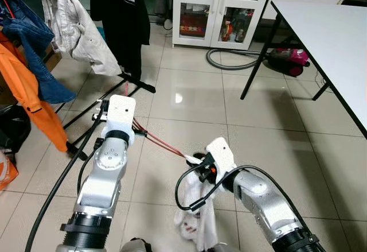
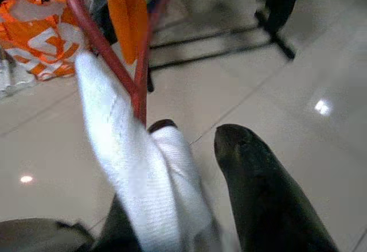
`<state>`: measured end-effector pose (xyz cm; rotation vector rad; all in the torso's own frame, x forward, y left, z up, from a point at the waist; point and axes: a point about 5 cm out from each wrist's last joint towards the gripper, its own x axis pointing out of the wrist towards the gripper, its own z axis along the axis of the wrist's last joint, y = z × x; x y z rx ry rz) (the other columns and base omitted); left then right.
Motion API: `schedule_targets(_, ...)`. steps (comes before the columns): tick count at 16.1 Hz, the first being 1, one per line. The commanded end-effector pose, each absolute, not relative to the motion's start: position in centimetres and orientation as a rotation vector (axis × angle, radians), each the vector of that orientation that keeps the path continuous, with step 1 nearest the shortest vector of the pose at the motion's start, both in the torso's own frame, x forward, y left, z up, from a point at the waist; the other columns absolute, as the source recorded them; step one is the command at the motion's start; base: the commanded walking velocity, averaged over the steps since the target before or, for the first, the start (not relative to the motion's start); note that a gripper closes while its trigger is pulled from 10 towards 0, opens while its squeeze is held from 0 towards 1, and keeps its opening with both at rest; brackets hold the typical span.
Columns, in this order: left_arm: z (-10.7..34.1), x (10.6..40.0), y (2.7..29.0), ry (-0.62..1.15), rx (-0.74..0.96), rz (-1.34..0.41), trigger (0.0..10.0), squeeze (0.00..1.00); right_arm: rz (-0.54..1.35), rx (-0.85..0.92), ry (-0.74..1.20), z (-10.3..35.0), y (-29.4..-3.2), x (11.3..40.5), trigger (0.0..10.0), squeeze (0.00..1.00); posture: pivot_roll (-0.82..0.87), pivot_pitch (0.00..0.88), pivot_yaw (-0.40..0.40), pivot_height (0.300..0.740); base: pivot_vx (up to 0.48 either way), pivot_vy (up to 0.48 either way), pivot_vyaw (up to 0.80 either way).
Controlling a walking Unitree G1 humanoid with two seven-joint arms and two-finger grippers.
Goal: Hang hanger
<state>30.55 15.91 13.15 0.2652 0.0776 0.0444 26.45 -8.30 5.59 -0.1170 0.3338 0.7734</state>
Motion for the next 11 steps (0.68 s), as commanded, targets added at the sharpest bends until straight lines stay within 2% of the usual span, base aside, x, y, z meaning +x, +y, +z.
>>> schedule_targets(1, 13.6, 30.7, 16.0, 0.071, 0.286, 0.040, 10.0, 0.00, 0.770, -0.176, 0.233, 7.1, -8.3, 27.0, 10.0, 1.00, 0.01, 0.107, -0.032, 0.740, 0.000, 0.000, 0.00)
schedule_targets(3, 13.0, 30.6, 16.0, 0.092, 0.293, 0.032, 10.0, 0.00, 0.785, -0.378, 0.048, 8.8, -7.5, 27.0, 10.0, 1.00, 0.01, 0.109, -0.032, 0.740, 0.000, 0.000, 0.00)
schedule_targets(5, 12.0, 30.0, 15.5, 0.134, 0.297, 0.009, 10.0, 0.00, 0.762, -0.442, -0.075, 9.8, -7.3, 26.9, 10.0, 1.00, 0.00, 0.114, -0.034, 0.740, 0.000, 0.000, 0.00)
schedule_targets(11, 11.0, 29.5, 15.2, 0.166, 0.307, -0.008, 10.0, 0.00, 0.796, -0.650, -0.127, 8.2, -8.4, 25.8, 10.0, 1.00, -0.01, 0.124, -0.036, 0.740, 0.000, 0.000, 0.00)
